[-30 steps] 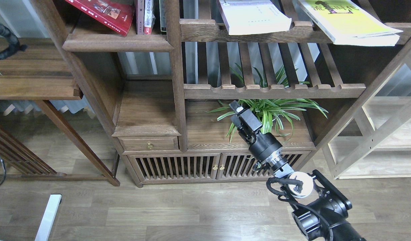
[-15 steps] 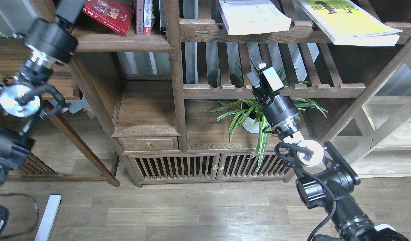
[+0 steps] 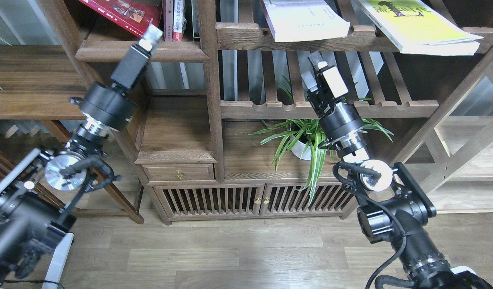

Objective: Organize books on shelf
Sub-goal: 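Withdraw the left gripper from the shelf and raise the right gripper, then reach the right gripper up to the white book on the top shelf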

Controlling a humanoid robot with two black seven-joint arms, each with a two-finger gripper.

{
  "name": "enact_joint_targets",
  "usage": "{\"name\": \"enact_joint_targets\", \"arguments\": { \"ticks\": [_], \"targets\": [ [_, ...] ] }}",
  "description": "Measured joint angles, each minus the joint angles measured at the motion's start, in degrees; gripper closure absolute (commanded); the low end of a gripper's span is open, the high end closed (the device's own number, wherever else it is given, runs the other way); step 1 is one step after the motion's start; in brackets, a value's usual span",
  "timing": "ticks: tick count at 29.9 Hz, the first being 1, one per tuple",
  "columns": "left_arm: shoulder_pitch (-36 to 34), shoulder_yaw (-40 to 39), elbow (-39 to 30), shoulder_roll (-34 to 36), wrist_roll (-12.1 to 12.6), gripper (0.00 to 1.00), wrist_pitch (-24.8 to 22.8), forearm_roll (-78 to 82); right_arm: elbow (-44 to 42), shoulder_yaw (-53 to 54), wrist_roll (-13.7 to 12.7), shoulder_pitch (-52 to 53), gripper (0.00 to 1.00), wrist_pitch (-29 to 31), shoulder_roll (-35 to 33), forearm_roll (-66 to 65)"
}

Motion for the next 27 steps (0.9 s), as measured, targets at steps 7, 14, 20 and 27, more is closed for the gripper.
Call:
{"name": "enact_joint_targets", "arguments": {
  "ticks": [7, 14, 20, 27],
  "targets": [
    [0.17, 2.63, 0.43, -2.51, 0.24, 0.03, 0.0, 0.32, 0.48, 0.6, -0.01, 4.03, 0.01, 0.0, -0.18, 0.0],
    [0.54, 5.65, 1.29, -2.32, 1.52, 0.03, 0.0, 0.48, 0.5, 0.62, -0.01, 5.77, 0.01, -2.9, -0.57, 0.01],
    [1.01, 6.09, 1.32, -2.25, 1.89, 0.03, 0.0, 0.47, 0.5, 0.28, -0.27, 6.47, 0.01, -8.83, -2.5, 0.02],
    [1.0, 6.05, 1.26, -2.18, 1.91, 0.03, 0.0, 0.43, 0.48, 0.13, -0.41, 9.19, 0.02, -13.58, -4.35, 0.17]
  ]
}}
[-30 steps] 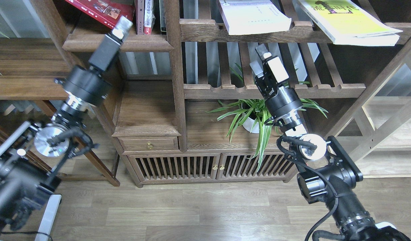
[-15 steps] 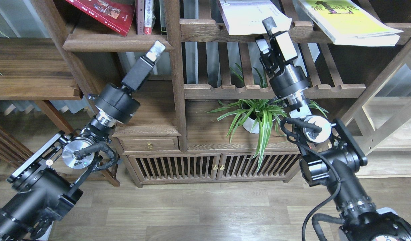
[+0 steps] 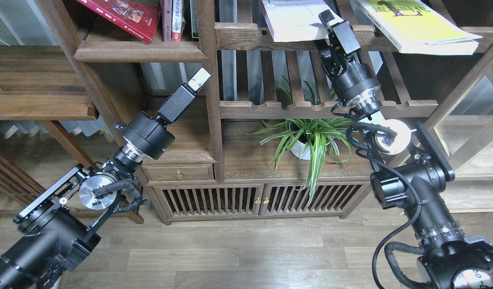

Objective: Organize books on shelf
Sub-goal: 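Reach the right gripper up to the white book on the top shelf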

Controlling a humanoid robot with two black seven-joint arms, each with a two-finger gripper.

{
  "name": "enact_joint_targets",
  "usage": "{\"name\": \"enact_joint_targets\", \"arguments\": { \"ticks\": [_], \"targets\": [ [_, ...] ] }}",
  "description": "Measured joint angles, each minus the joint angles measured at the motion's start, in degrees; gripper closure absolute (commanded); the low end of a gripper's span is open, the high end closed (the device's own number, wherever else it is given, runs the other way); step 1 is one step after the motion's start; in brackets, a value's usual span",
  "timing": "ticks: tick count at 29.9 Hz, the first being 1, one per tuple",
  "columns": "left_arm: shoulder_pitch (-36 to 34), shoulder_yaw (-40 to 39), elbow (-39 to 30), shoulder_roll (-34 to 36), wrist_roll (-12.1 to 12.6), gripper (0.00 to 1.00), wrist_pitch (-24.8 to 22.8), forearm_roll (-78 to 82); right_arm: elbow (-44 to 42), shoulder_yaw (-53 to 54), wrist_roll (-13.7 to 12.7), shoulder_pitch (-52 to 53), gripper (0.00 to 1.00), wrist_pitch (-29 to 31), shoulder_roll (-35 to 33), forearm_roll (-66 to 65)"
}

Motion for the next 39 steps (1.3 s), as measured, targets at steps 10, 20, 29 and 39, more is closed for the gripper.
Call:
{"name": "enact_joint_targets", "arguments": {
  "ticks": [10, 20, 29, 39],
  "targets": [
    [-0.04, -0.35, 0.0, 0.2, 0.0, 0.03, 0.0, 0.05, 0.61, -0.52, -0.27, 2.14, 0.19, -7.09, -3.14, 0.2],
    [-0.03, -0.56, 0.07, 0.82, 0.0, 0.02, 0.0, 0.09, 2.26, -0.6, -0.3, 1.21, 0.44, -7.24, -3.68, 0.35],
    [0.05, -0.56, 0.07, 1.18, 0.0, 0.02, 0.0, 0.09, 3.4, -0.6, -0.36, -1.31, 0.89, -3.09, -3.52, 0.36],
    [0.05, -0.56, 0.07, 1.25, 0.0, 0.02, 0.0, 0.07, 3.26, -0.12, -0.39, -6.33, 0.96, 7.12, -3.51, 0.63]
  ]
}}
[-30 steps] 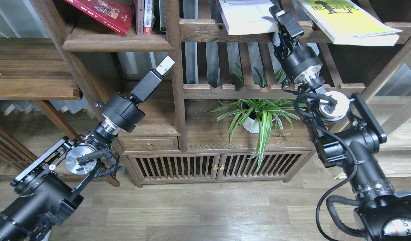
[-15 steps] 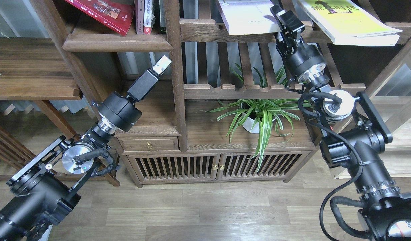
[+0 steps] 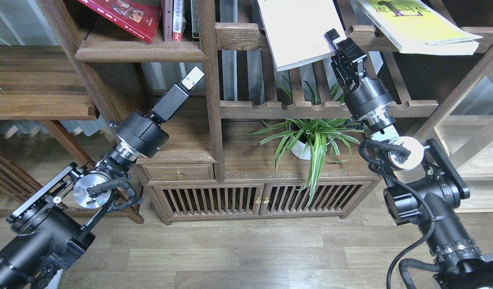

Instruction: Organize books on shelf

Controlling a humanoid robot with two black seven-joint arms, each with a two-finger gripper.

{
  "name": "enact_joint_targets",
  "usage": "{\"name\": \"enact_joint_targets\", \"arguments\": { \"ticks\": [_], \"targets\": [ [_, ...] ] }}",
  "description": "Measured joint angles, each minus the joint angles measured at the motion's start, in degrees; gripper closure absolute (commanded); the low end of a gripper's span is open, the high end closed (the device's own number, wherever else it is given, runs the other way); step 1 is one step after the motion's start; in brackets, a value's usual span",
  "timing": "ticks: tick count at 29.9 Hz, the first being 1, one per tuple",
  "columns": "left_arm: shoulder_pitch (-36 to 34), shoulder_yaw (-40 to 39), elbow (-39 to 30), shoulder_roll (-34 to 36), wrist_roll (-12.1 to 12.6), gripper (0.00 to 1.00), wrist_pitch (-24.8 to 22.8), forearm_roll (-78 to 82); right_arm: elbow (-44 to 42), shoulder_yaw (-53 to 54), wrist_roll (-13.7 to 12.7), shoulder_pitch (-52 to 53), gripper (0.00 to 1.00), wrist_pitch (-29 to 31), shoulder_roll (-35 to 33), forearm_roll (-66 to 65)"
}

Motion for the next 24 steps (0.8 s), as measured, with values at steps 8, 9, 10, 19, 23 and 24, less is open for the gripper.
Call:
{"name": "enact_joint_targets", "arguments": {
  "ticks": [8, 9, 10, 19, 23, 24],
  "targets": [
    [0.0, 0.16, 0.0, 0.06, 0.0, 0.01, 0.0, 0.0, 0.37, 0.29, 0.08, -0.52, 0.97, 3.6, 0.92, 2.55],
    [0.05, 0.16, 0.0, 0.1, 0.0, 0.01, 0.0, 0.0, 0.58, 0.22, 0.09, -0.74, 0.97, 4.23, 1.1, 2.87],
    [0.17, 0.16, 0.0, 0.11, 0.0, 0.01, 0.0, 0.0, 0.79, 0.16, 0.09, -1.0, 0.96, 4.84, 1.29, 3.29],
    [0.81, 0.03, 0.18, -0.49, -0.39, 0.01, 0.0, -0.73, 3.11, 0.16, 0.12, -2.5, 0.96, 6.47, 4.42, 7.19],
    [0.81, 0.02, 0.97, -0.99, -0.4, 0.01, 0.0, -0.77, 4.52, -0.23, 0.12, -3.81, 0.96, 6.47, 5.48, 7.29],
    [0.8, 0.02, 1.05, -1.06, -0.35, 0.01, 0.0, -0.77, 4.9, -0.26, 0.12, -4.23, 0.96, 6.47, 5.67, 7.29]
  ]
}}
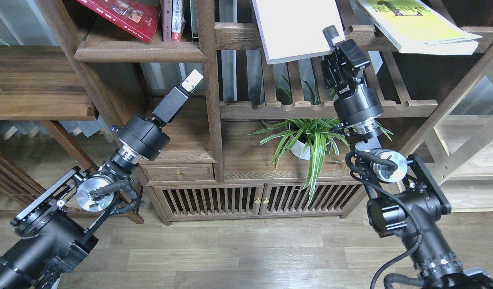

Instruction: Organize books on shelf

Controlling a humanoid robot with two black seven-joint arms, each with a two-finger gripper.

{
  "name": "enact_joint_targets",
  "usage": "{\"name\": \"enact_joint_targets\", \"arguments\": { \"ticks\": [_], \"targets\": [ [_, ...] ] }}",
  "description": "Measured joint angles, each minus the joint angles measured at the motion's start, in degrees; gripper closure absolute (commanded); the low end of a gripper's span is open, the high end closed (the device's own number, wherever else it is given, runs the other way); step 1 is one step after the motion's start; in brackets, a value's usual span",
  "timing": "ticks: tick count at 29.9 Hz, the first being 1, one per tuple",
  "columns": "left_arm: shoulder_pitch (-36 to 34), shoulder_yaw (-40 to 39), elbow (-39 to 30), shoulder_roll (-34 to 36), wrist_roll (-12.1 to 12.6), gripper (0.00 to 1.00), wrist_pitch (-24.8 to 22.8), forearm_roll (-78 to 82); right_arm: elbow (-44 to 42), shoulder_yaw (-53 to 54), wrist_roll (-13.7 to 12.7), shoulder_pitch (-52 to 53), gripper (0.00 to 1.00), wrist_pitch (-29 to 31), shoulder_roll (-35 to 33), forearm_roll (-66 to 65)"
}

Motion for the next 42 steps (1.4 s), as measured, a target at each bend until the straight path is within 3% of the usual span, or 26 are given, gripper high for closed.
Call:
{"name": "enact_joint_targets", "arguments": {
  "ticks": [22, 42],
  "targets": [
    [-4.37, 0.66, 0.12, -0.76, 0.72, 0.02, 0.0, -5.13, 2.71, -1.61, -0.02, -5.43, 0.96, 0.0, 2.51, -0.01],
    [-9.35, 1.27, 0.35, -0.39, 10.59, 0.03, 0.0, -12.53, 4.42, -4.47, -0.01, -4.43, 0.96, 0.0, 2.5, -0.09]
  ]
}}
